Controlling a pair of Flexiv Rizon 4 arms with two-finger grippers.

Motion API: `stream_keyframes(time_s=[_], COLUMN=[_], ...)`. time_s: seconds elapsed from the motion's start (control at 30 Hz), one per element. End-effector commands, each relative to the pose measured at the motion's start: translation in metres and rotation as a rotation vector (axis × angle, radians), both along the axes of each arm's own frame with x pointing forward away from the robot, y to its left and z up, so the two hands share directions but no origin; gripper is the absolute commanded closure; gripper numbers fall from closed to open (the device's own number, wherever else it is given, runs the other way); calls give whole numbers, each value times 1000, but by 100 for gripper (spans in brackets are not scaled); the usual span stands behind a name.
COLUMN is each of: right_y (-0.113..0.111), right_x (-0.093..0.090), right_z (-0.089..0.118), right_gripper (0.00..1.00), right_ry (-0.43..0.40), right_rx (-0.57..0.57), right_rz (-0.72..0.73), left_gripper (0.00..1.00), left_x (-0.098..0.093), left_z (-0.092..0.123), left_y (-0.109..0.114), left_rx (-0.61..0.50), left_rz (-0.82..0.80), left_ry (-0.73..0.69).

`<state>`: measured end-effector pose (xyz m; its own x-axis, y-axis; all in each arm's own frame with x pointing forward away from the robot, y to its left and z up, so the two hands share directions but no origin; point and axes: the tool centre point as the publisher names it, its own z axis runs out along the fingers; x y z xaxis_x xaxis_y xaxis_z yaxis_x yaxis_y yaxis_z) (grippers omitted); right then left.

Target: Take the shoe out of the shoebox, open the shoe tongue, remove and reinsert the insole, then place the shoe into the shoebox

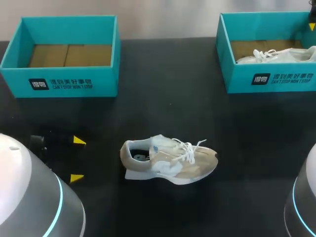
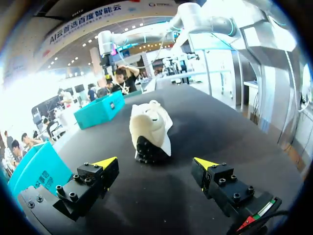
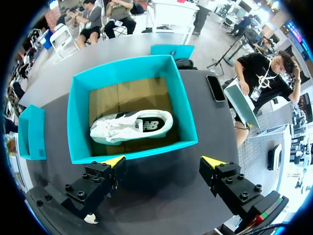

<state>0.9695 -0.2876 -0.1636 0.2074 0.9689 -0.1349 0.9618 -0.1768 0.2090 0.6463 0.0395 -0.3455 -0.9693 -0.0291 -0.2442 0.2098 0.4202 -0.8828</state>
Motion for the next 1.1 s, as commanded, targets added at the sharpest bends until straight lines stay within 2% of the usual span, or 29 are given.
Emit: stream_keyframes(time_s=[0.03,0.2,0.23,0.3,0.5,0.73,1.1], right_y=[0,0,0,0,0,0,0], right_x=[0,0,0,0,0,0,0], right_z=[0,0,0,0,0,0,0], right_gripper=[0,0,0,0,0,0,0], right_ry=[-1,-1,-1,-1,-1,-1,-1], right_rx=[-1,-1,-1,-1,-1,-1,-1], right_rz=[-1,-1,-1,-1,-1,-1,-1], left_gripper=[0,0,0,0,0,0,0], left_x=[7,7,10,17,35,41,40], left_z=[-5,-5,-11,-19,-40,-57,-55], left_y=[3,3,3,4,3,-14,-44], left_rx=[-62,-62,-63,-175,-295,-280,-272], left_rz=[-32,-32,-24,-26,36,28,4], left_ry=[5,5,28,118,227,261,269])
